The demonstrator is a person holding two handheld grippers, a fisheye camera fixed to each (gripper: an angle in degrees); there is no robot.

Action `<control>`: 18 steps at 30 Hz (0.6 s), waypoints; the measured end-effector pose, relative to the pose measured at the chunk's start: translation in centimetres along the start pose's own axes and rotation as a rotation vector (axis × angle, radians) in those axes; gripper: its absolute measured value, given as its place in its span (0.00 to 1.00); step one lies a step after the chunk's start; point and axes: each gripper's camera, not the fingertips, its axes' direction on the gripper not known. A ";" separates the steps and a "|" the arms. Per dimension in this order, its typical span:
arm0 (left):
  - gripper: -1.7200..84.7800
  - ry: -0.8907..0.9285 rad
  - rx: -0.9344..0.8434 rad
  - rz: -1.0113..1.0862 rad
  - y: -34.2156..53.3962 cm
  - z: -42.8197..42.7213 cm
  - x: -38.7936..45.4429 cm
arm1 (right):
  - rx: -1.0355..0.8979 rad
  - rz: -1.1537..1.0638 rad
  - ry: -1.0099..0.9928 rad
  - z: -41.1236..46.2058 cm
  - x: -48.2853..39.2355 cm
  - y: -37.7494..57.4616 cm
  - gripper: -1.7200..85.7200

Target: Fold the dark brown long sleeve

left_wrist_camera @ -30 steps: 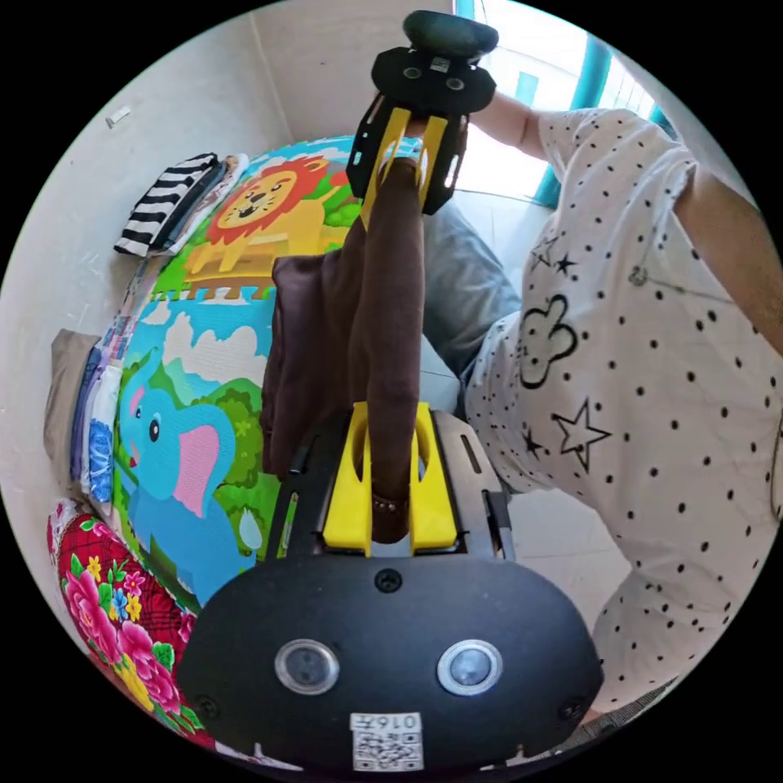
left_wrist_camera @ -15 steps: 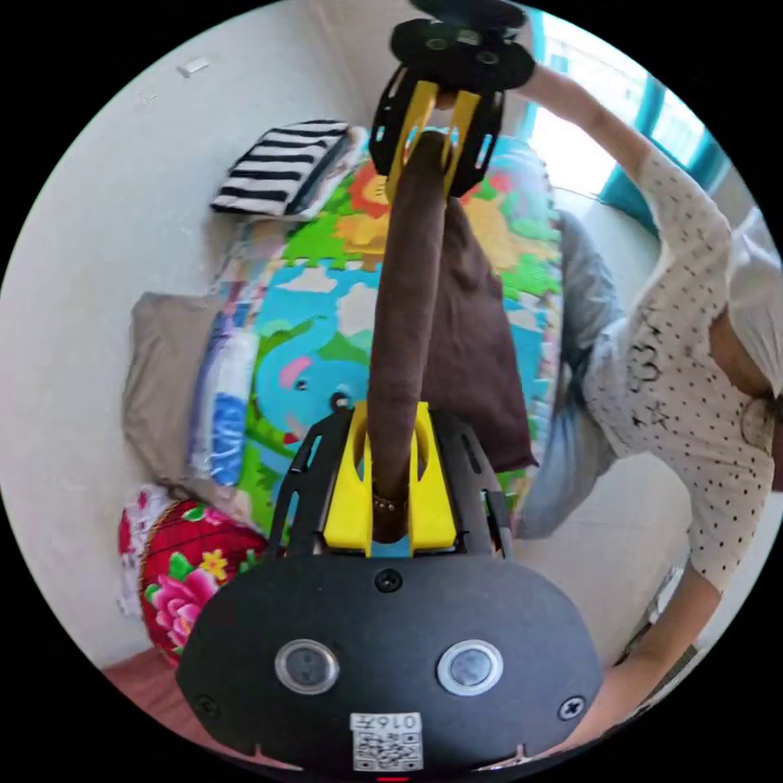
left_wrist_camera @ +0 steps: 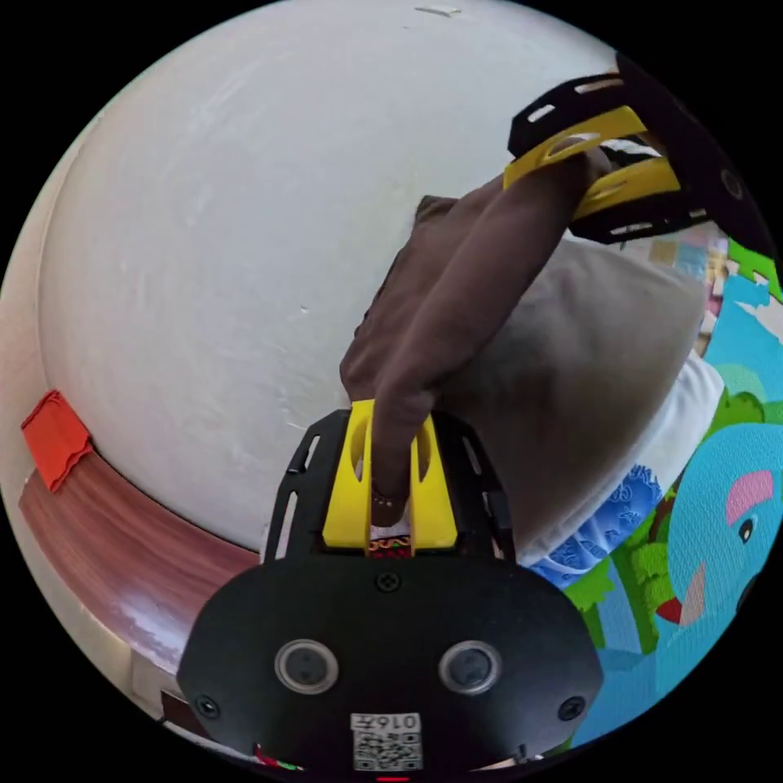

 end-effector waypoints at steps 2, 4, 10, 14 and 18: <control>0.09 0.042 -0.060 0.115 1.7 2.3 4.0 | -0.098 -0.117 -0.078 2.5 -8.9 1.7 0.11; 0.09 -0.105 0.024 0.131 3.7 2.2 6.1 | -0.089 -0.131 -0.114 2.5 -13.3 3.7 0.11; 0.11 0.001 0.104 0.073 8.5 1.0 2.9 | -0.012 -0.009 -0.147 1.3 -14.5 9.6 0.12; 0.09 -0.045 0.048 0.068 13.8 0.2 2.9 | -0.008 0.001 -0.290 -0.1 -14.8 15.3 0.12; 0.09 -0.040 0.005 -0.494 22.7 -2.9 -0.8 | -0.038 0.070 -0.486 -2.0 -14.5 23.5 0.09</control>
